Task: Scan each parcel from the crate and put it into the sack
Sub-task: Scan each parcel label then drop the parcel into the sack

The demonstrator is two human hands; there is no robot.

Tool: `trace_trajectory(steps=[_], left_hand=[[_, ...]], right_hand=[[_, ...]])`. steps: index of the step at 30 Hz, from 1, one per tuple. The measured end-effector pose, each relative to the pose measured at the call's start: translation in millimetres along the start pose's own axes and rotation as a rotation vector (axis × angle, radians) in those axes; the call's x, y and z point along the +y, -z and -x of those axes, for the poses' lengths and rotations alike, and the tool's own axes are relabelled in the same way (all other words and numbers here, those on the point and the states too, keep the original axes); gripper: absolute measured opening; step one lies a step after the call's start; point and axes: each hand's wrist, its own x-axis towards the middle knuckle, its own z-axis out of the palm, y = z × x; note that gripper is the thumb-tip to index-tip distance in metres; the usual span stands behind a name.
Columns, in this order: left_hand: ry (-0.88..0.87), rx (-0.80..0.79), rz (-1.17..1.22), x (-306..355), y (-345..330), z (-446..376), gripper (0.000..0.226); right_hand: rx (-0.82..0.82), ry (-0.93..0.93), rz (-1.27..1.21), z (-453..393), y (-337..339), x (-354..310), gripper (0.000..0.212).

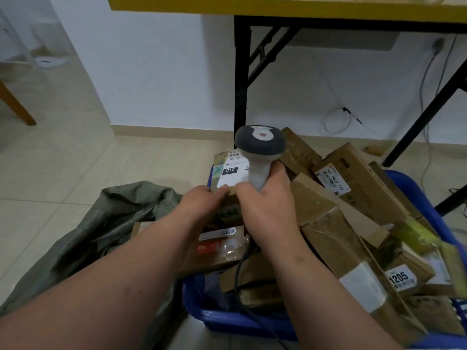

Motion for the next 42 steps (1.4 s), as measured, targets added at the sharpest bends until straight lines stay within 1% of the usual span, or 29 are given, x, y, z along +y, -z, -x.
trace_trajectory(steps=[2, 4, 5, 8, 10, 12, 14, 16, 18, 20, 22, 23, 25, 26, 27, 29, 31, 32, 33, 35, 38, 40, 41, 42], left_hand=[[-0.006, 0.008, 0.052, -0.5, -2.2, 0.0, 0.038], [-0.027, 0.05, 0.097, -0.8, -2.8, 1.6, 0.03], [-0.041, 0.075, 0.13, -1.2, -2.2, 2.6, 0.027], [-0.078, 0.093, 0.353, -1.8, 4.9, 10.7, 0.02], [-0.093, 0.032, 0.53, -3.4, 15.7, 21.2, 0.022], [-0.098, -0.066, 0.671, -6.2, 28.1, 32.6, 0.03], [-0.125, -0.147, 0.766, -9.0, 40.4, 44.2, 0.033], [-0.182, -0.197, 0.761, -12.0, 50.9, 58.5, 0.032], [-0.215, -0.205, 0.7, -14.5, 58.3, 75.6, 0.037], [-0.198, -0.193, 0.71, -20.9, 65.2, 88.3, 0.049], [-0.178, -0.158, 0.76, -28.8, 72.0, 98.1, 0.053], [-0.167, -0.15, 0.778, -31.9, 75.7, 103.9, 0.064], [-0.162, -0.167, 0.774, -39.0, 82.8, 113.7, 0.098], [-0.174, -0.187, 0.759, -41.7, 84.8, 119.0, 0.109], [-0.187, -0.215, 0.747, -44.0, 85.5, 123.2, 0.111], [-0.201, -0.267, 0.722, -47.8, 84.3, 129.0, 0.101], [-0.199, -0.27, 0.707, -48.5, 81.5, 132.0, 0.086], [-0.191, -0.259, 0.722, -48.3, 80.2, 131.5, 0.083], [-0.183, -0.249, 0.751, -48.3, 79.5, 129.1, 0.083], [-0.187, -0.246, 0.793, -49.0, 79.6, 124.8, 0.084], [-0.219, -0.21, 0.738, -51.1, 82.2, 121.2, 0.082], [-0.236, -0.192, 0.705, -53.1, 83.6, 118.2, 0.079], [-0.24, -0.191, 0.711, -53.5, 85.2, 117.4, 0.077], [-0.243, -0.185, 0.715, -53.8, 86.2, 116.8, 0.077]], right_hand=[[-0.002, -0.054, 0.024, -10.2, -1.6, 3.0, 0.053], [-0.025, -0.156, -0.014, -14.4, -2.5, 5.9, 0.055], [-0.036, -0.177, -0.014, -14.2, -2.8, 6.8, 0.056], [-0.062, -0.119, -0.06, -7.2, -2.8, 4.2, 0.063], [-0.064, -0.057, -0.126, -0.2, 0.6, 0.6, 0.064], [-0.074, -0.01, -0.191, 7.3, 7.2, -1.7, 0.058], [-0.107, -0.005, -0.289, 16.2, 15.0, -3.0, 0.051], [-0.128, -0.014, -0.338, 27.9, 21.8, -5.0, 0.048], [-0.126, -0.02, -0.344, 40.1, 26.7, -8.1, 0.047], [-0.141, -0.034, -0.373, 52.4, 30.2, -12.7, 0.046], [-0.164, -0.055, -0.427, 63.8, 33.3, -18.1, 0.044], [-0.176, -0.063, -0.44, 68.9, 34.3, -21.1, 0.04], [-0.196, -0.082, -0.453, 77.6, 34.4, -25.4, 0.031], [-0.199, -0.09, -0.456, 81.6, 33.8, -27.0, 0.031], [-0.202, -0.095, -0.455, 86.2, 32.8, -29.0, 0.033], [-0.226, -0.081, -0.431, 95.4, 31.6, -32.3, 0.034], [-0.273, -0.039, -0.409, 101.5, 31.4, -36.0, 0.039], [-0.287, -0.026, -0.397, 102.0, 32.0, -36.9, 0.042], [-0.295, -0.024, -0.385, 100.9, 33.1, -37.3, 0.041], [-0.295, -0.04, -0.399, 96.5, 36.4, -37.1, 0.028], [-0.289, -0.074, -0.471, 87.8, 42.0, -38.5, 0.018], [-0.322, -0.129, -0.548, 84.8, 43.4, -38.0, 0.011], [-0.336, -0.15, -0.559, 83.8, 43.1, -39.9, 0.012], [-0.343, -0.166, -0.554, 83.4, 42.8, -41.2, 0.018]])
